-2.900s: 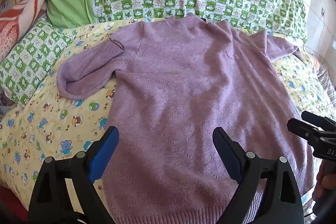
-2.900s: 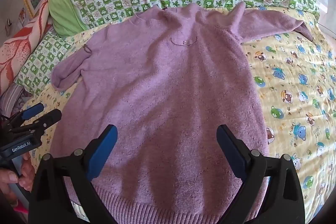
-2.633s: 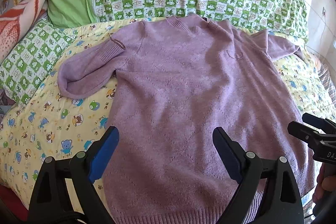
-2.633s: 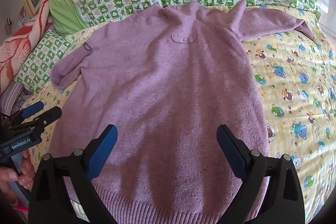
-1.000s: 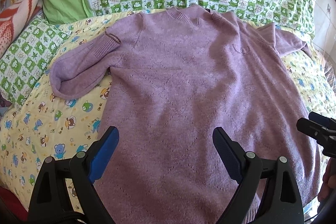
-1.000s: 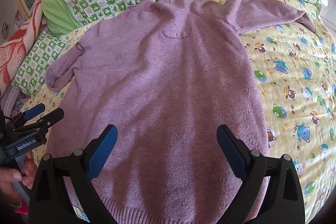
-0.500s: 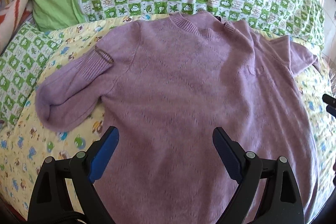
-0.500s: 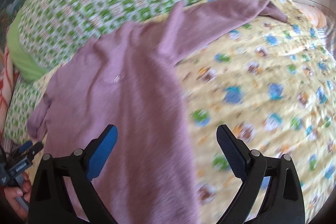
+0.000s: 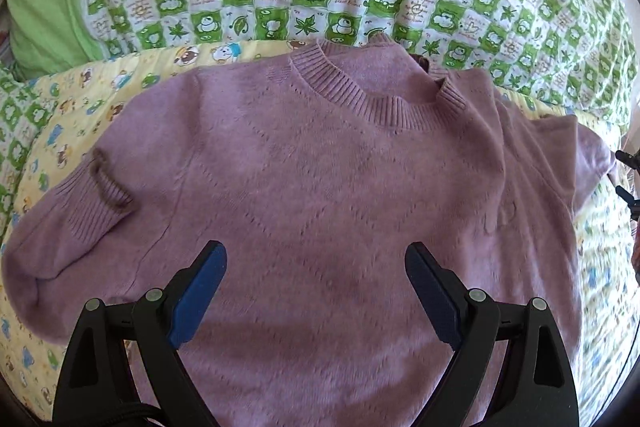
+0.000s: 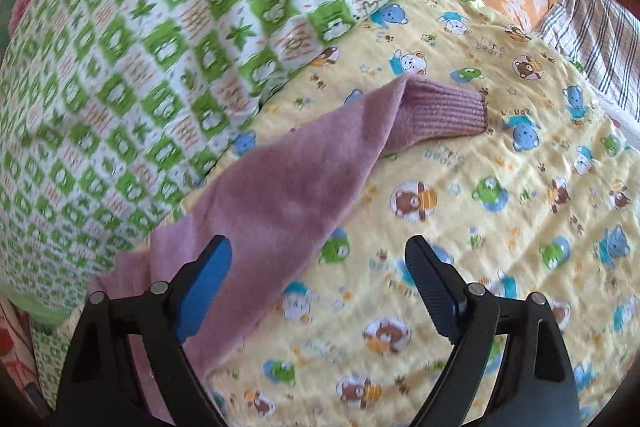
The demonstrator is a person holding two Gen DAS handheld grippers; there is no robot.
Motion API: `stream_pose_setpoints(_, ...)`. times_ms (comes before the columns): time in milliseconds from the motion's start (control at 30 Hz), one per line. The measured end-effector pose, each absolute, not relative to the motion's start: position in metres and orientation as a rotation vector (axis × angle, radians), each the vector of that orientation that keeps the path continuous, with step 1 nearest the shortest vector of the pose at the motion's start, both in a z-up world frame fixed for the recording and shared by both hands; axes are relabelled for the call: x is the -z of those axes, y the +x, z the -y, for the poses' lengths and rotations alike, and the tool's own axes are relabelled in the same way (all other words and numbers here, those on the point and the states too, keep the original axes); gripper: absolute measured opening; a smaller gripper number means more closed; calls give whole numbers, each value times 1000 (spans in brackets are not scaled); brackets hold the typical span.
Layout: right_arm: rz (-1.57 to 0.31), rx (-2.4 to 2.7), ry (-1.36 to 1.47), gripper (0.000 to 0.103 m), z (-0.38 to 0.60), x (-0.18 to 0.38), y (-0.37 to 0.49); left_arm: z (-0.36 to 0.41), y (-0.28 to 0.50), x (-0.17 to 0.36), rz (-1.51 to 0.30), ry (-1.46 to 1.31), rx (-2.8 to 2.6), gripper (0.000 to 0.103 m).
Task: Fold small clothes
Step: 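Reach the right tool to the sweater's sleeve cuff and grasp it, then carry the cuff across the body with the right tool while the left tool grasps it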
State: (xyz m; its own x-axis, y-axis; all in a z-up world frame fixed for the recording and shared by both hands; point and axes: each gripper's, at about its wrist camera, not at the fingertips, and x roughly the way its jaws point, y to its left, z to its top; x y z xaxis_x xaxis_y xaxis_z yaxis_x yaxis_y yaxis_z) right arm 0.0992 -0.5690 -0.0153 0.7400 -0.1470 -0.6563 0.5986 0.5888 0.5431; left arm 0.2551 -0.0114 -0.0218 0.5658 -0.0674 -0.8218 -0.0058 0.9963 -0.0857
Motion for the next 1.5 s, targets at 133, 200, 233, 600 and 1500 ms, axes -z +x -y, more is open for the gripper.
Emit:
stream_pose_setpoints(133,-564,451,944,85,610,27,124,17,277,32,-989,-82,33,92)
stream_pose_setpoints(200,-548,451,991,82,623,32,132,19,283,37,-997,-82,32,92)
stream_pose_setpoints(233,-546,455,1000,76,627,34,137,19,287,41,-1005,-80,31,92)
stream_pose_setpoints(600,-415,373,778,13,572,-33,134,-1,276,53,-1019,-86,21,92)
stream_pose_setpoints(1500,-720,-227,517,68,244,-18,189,-40,265,79,-1174,-279,-36,92)
